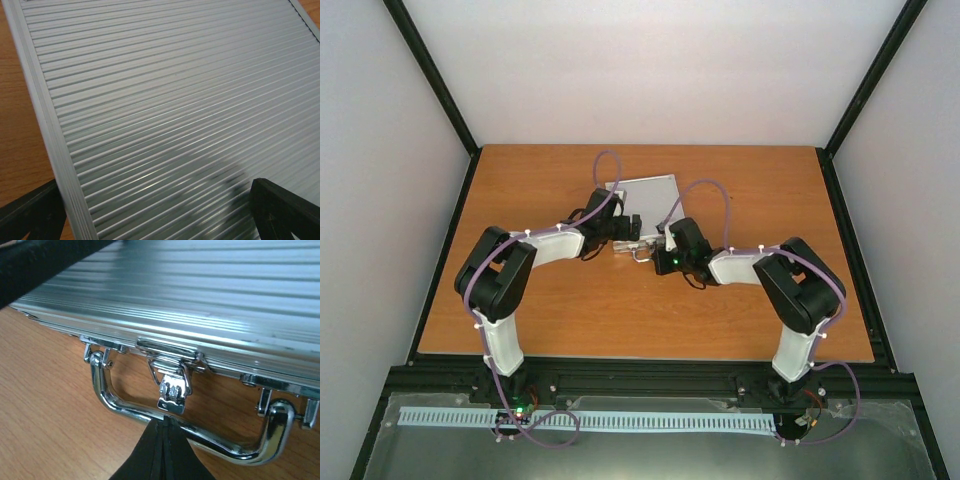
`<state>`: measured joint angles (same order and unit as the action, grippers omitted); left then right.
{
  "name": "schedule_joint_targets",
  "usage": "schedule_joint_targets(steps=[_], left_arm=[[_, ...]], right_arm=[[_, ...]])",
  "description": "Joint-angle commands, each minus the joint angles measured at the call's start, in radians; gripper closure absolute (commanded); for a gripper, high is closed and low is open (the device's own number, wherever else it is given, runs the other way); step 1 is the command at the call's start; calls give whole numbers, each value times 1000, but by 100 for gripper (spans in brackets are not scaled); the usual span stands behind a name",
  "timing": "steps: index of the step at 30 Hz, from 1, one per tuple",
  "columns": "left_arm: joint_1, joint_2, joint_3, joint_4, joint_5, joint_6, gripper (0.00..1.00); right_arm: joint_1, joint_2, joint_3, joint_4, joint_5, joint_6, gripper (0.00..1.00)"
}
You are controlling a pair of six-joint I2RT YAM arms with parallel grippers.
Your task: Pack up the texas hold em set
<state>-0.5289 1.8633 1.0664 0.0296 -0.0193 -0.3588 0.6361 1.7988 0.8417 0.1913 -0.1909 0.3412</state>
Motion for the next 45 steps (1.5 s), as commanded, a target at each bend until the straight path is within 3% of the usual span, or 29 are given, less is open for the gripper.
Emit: schedule_joint_targets(steps=[1, 14, 28, 37, 39, 40, 43, 44, 45], left_arm=[[-39, 96, -62, -238, 74, 67, 0], [-39, 98, -62, -241, 72, 74, 0], [-39, 104, -59, -245, 74, 72, 0], [-39, 70, -44, -276, 66, 66, 0], [-39, 56, -23, -293, 64, 68, 0], [-39, 50, -9, -306, 58, 69, 0], [-39, 23, 48, -360, 26, 78, 0], [-38, 10, 68, -379, 17, 80, 0], [-37, -4, 91, -396, 8, 80, 0]], right_arm=[[10, 23, 24, 60, 31, -5, 97], [11, 21, -1, 114, 76, 6, 97], [11, 144, 27, 173, 118, 27, 97], [21, -36, -2, 36, 103, -7, 96], [25, -99, 11, -35, 104, -31, 74], [26, -133, 15, -71, 105, -41, 54], [27, -222, 34, -177, 133, -62, 12], [28, -252, 43, -212, 144, -68, 2], [29, -277, 54, -252, 154, -72, 0]])
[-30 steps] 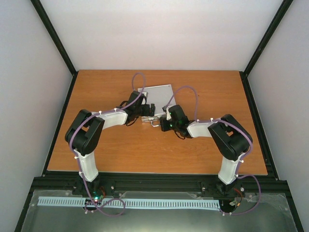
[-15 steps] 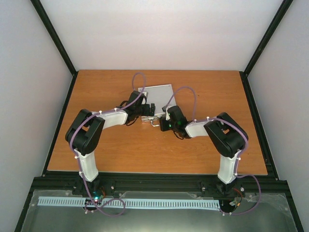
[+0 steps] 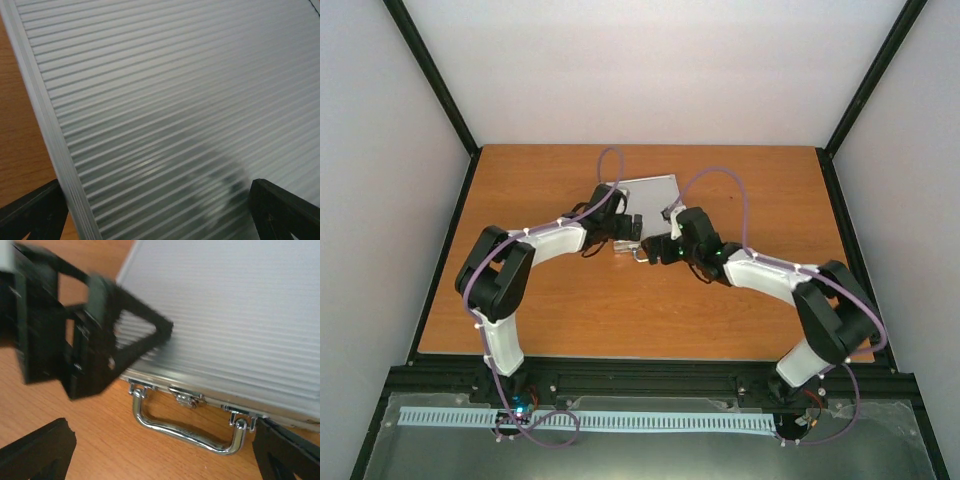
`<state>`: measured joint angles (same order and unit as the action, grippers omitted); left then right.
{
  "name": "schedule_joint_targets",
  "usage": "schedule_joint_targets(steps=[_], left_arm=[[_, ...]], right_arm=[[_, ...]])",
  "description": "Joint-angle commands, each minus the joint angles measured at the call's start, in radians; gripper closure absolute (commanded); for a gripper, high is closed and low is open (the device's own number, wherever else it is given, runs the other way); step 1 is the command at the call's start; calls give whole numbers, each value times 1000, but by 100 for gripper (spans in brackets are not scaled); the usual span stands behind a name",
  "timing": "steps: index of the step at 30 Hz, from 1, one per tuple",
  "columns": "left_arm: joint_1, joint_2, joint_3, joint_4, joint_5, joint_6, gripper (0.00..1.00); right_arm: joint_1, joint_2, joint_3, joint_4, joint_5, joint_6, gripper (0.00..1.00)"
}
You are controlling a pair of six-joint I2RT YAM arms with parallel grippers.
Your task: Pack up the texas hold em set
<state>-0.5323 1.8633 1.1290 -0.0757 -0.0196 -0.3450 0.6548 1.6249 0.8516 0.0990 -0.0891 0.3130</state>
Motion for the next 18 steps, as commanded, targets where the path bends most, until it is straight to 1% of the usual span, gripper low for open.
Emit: schedule_joint_targets(steps=[1, 6, 9, 13, 18], left_arm=[[-34, -21, 49, -308, -2, 67, 0], [-34, -102, 148, -386, -62, 75, 0], [-34, -157, 184, -443, -144, 92, 0], [-10, -235, 167, -452, -167, 95, 0], [14, -323, 103, -453, -178, 83, 0]], right_arm=[[10, -125, 55, -195, 63, -47, 0], [9, -215, 88, -349, 190, -40, 0], [8, -229, 110, -421, 266, -39, 0], [4, -211, 152, -490, 348, -26, 0], [0, -210, 181, -515, 358, -8, 0]])
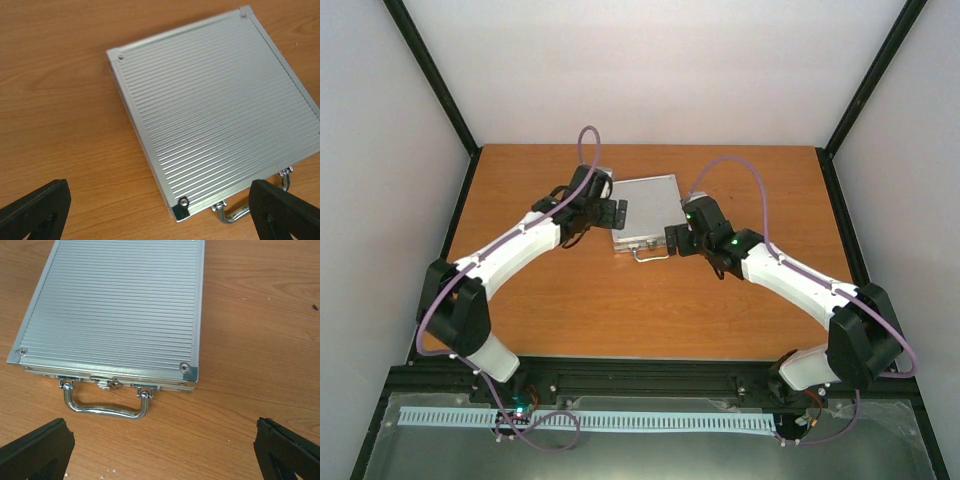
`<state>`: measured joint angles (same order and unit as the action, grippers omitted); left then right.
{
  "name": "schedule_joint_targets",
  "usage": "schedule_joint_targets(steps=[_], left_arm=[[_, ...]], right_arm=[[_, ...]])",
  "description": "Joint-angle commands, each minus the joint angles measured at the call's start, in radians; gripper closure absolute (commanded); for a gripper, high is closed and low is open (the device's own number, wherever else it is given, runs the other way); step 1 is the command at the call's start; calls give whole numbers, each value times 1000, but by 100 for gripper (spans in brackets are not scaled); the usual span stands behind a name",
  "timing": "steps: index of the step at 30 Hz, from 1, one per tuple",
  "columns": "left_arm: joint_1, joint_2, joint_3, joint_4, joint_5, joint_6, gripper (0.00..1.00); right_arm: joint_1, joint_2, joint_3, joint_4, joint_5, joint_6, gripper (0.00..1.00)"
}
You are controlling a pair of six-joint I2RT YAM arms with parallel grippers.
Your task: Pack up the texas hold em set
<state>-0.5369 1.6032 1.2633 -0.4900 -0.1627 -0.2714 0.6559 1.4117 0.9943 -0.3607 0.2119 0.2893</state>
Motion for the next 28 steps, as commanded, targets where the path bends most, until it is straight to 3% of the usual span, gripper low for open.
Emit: schedule_joint_targets(steps=[1, 9, 28], left_arm=[[23, -81, -44, -37, -34, 8, 0], [40, -171, -101, -20, -16, 1, 0], [40, -168, -105, -11, -32, -3, 0]], right_arm=[[-1, 1, 36, -53, 57, 17, 0], [-1, -9, 28, -45, 66, 25, 0], [-1, -4, 7, -35, 109, 12, 0]])
